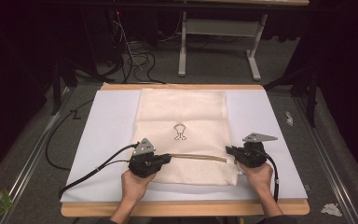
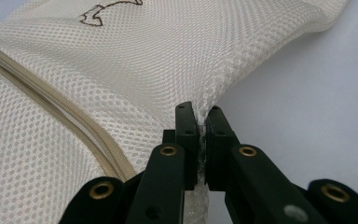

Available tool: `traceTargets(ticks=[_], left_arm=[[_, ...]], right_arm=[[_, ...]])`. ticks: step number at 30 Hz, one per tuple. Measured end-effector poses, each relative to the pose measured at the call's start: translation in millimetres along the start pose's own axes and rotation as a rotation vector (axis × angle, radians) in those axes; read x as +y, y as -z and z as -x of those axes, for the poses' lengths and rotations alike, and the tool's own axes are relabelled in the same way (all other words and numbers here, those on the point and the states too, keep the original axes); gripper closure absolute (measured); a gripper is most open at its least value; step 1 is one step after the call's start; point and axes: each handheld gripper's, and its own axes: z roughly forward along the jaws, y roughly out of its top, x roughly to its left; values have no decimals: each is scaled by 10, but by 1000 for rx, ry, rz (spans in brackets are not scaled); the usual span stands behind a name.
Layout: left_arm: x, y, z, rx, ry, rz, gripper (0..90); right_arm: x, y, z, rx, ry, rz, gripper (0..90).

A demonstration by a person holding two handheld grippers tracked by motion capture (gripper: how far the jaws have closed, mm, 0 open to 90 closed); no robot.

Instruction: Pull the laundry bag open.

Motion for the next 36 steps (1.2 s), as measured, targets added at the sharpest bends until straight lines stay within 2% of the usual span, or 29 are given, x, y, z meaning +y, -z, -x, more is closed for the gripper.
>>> traceTargets(ticks=[16,36], left_arm=[[-46,110,-71,19,13,25,871],[-65,181,-95,25,16,30,871]], right_arm=[[-6,-2,-5,-4,5,-1,879],[7,-3,-19,-7,10,-1,879]])
